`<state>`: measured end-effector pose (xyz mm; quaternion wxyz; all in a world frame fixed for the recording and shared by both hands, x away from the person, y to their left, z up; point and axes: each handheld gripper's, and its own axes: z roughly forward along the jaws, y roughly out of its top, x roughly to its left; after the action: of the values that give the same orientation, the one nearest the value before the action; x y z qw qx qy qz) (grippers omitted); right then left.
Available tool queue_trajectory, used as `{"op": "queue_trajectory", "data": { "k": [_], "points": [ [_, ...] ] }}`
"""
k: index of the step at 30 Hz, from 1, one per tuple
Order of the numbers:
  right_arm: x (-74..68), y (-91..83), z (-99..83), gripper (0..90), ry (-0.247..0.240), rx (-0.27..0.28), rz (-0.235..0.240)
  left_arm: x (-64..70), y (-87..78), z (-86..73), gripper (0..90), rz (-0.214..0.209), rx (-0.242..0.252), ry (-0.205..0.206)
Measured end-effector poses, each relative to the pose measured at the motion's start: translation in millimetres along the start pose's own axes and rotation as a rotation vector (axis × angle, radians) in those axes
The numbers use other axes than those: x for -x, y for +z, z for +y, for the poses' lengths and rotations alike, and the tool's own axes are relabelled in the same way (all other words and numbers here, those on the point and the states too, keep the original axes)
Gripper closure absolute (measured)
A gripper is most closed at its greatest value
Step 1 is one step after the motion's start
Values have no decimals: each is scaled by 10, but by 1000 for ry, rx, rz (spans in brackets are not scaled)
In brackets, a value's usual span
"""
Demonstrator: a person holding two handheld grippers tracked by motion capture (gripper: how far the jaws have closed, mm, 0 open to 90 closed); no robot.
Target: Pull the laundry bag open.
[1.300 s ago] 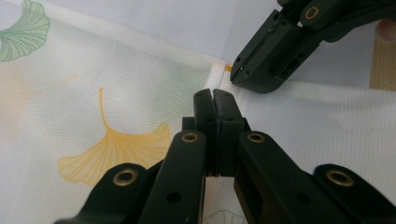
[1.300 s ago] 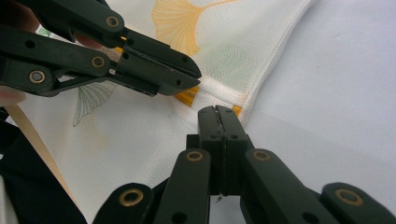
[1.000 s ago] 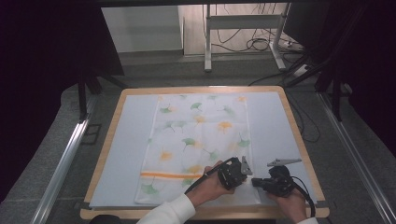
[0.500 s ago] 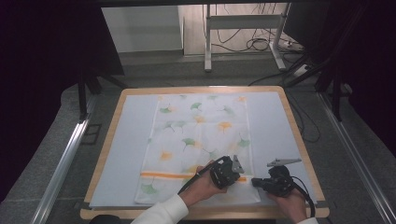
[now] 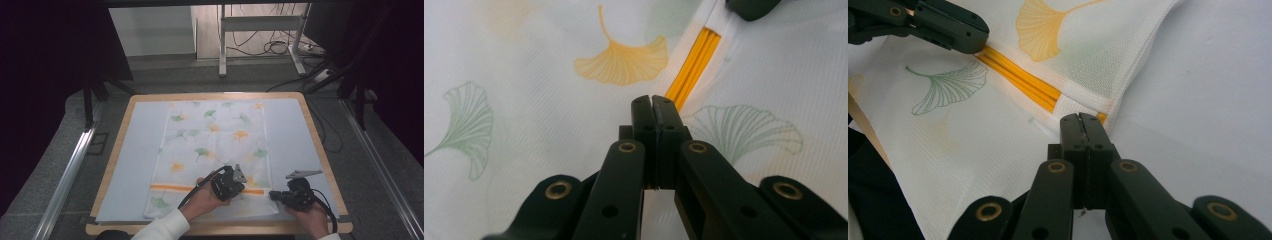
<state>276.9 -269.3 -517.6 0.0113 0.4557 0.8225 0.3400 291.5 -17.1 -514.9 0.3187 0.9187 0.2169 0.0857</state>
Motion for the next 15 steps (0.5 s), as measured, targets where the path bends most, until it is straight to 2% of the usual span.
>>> {"op": "queue_trajectory", "data": {
  "k": [15],
  "points": [
    [6,1,2,895,-1,-1,1,-86,-104,-147,900,7,-3,-29]
  ]
}}
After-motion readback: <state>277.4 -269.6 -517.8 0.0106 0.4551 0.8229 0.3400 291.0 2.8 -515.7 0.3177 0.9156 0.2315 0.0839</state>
